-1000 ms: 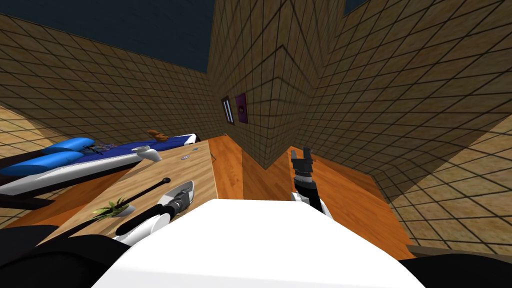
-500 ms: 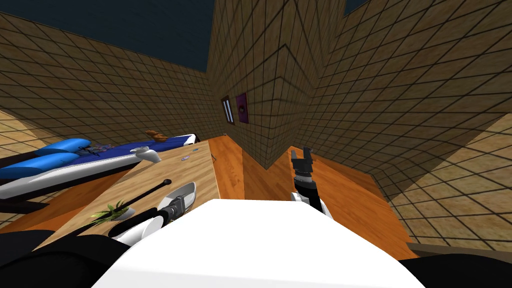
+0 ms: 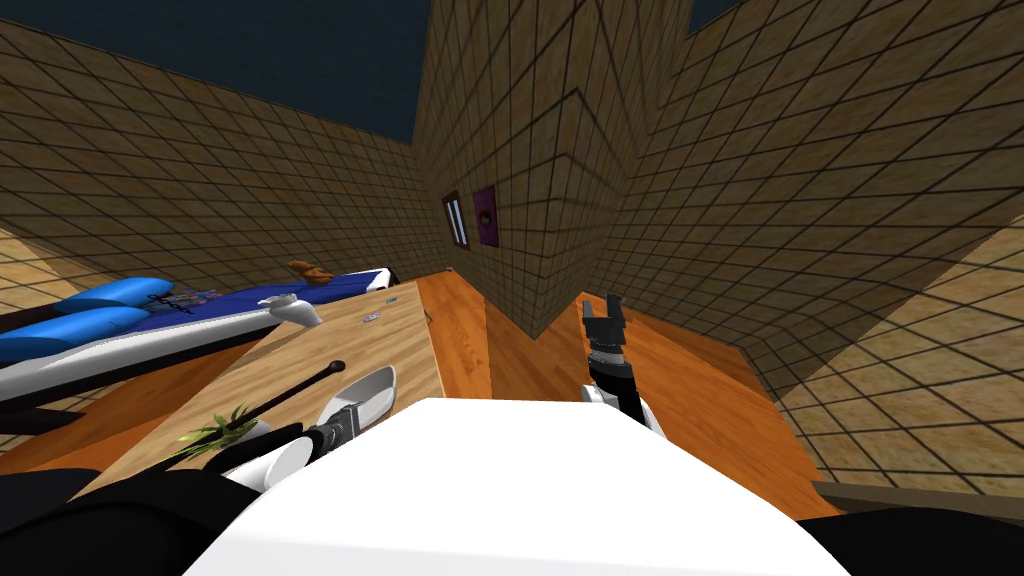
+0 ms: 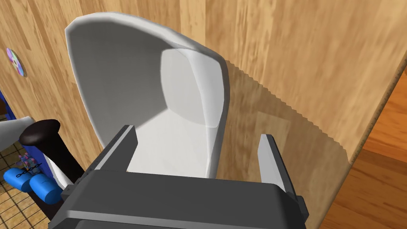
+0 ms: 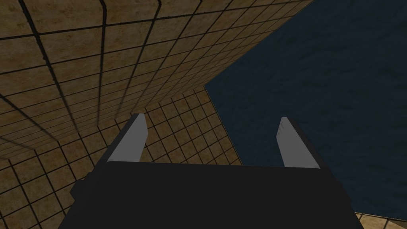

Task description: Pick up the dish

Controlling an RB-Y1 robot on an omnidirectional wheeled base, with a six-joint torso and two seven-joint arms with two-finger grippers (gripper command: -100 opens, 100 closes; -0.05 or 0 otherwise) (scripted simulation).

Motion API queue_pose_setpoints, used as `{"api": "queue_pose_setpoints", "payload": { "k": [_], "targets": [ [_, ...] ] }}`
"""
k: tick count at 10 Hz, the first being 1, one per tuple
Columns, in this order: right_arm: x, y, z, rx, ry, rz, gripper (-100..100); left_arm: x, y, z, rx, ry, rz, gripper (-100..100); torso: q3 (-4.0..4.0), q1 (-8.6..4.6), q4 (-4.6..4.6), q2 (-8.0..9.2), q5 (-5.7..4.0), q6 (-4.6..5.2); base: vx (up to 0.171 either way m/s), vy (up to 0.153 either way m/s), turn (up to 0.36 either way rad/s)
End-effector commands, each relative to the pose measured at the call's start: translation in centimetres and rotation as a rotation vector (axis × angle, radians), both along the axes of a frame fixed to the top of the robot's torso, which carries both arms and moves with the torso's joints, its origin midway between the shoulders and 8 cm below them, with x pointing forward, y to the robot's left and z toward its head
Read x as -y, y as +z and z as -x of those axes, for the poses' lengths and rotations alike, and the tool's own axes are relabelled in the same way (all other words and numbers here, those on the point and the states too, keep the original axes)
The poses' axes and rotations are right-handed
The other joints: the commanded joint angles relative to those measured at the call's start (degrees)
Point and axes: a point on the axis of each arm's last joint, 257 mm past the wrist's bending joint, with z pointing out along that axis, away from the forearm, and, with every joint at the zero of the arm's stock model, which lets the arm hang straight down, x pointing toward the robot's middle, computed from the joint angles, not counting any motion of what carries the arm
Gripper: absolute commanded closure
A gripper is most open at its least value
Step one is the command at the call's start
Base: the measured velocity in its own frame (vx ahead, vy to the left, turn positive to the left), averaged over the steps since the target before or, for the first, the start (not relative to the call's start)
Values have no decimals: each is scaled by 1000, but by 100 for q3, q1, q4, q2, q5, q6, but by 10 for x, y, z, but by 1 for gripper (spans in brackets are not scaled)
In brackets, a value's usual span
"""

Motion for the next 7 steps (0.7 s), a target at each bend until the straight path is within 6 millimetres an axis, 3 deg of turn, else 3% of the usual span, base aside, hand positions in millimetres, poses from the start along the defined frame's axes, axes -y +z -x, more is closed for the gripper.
{"api": "queue_pose_setpoints", "payload": {
  "k": [1, 3, 4, 5, 7],
  "targets": [
    [0, 0, 0, 0, 0, 0, 0, -1, -5, 13, -34, 30, 32, -100, 0, 0, 0, 0, 0, 0, 14, 37, -15],
    [0, 0, 0, 0, 0, 0, 0, 1, -7, 13, -36, 31, 34, -100, -1, -4, 0, -1, -1, 0, 7, 23, -7],
    [0, 0, 0, 0, 0, 0, 0, 1, -8, 14, -40, 34, 37, 0, 0, -11, 0, 1, -2, 0, 0, 0, 0],
    [0, 0, 0, 0, 0, 0, 0, -5, -13, -3, -37, 11, 22, -100, 1, -15, 0, 2, -3, 0, -118, -14, -41],
    [0, 0, 0, 0, 0, 0, 0, -7, -19, -22, -14, 23, 40, -100, 27, -25, 11, 47, -5, 1, -106, -19, -9]
  ]
}}
